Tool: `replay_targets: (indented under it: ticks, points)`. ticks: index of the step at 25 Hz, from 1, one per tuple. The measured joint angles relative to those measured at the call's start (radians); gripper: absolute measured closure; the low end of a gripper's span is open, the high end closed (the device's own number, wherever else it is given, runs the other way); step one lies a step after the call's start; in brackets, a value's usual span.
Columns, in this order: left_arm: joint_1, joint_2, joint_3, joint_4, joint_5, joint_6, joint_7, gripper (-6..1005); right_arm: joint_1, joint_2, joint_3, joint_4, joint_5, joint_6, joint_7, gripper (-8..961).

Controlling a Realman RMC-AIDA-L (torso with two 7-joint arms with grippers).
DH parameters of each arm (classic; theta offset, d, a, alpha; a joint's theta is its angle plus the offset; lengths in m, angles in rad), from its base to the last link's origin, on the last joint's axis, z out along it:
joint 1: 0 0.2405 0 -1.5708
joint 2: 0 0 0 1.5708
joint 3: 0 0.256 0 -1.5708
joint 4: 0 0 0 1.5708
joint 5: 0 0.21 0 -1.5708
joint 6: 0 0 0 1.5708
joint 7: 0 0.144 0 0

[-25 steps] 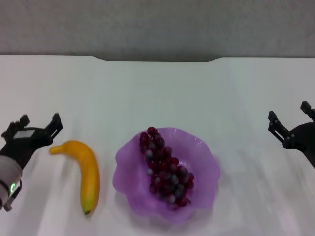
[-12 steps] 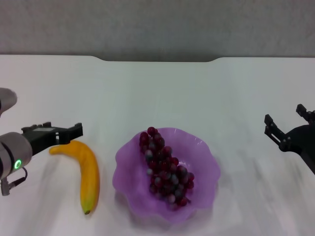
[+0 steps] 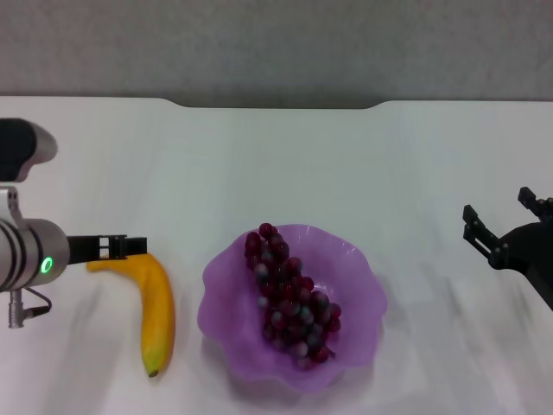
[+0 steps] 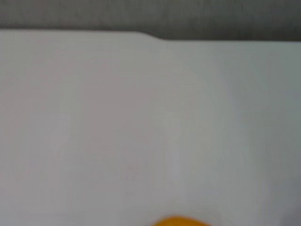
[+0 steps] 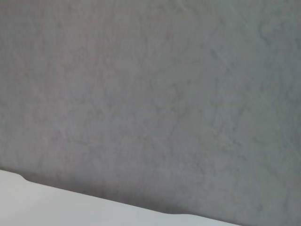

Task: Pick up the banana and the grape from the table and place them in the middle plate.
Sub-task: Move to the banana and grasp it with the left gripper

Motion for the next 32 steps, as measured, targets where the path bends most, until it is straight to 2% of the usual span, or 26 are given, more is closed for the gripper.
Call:
replay_targets:
  ticks: [5,9,11,15,18,32]
  points:
    - [-0.072,0.003,0.03,0.016,0.002,-0.103,-0.041,130,0.0,0.0,0.0,-0.001,0.002,0.0,0.0,76]
    - [-0.15,0.004,0.045,0.115,0.004,-0.139,-0.046,129,0.0,0.0,0.0,-0.001,0.003,0.002,0.0,76]
    - [-0.213,0.006,0.061,0.2,0.004,-0.17,-0.063,129,0.0,0.0,0.0,-0.001,0.004,0.008,0.0,76]
    - [-0.275,0.009,0.102,0.263,0.004,-0.179,-0.1,130,0.002,0.0,0.0,-0.001,0.007,0.015,0.0,76]
    - [-0.297,0.009,0.109,0.28,0.004,-0.186,-0.109,130,0.003,0.0,0.0,-0.001,0.004,0.016,0.0,76]
    - [-0.31,0.004,0.108,0.273,0.003,-0.177,-0.132,132,0.004,0.0,0.0,0.002,0.0,0.022,-0.006,75]
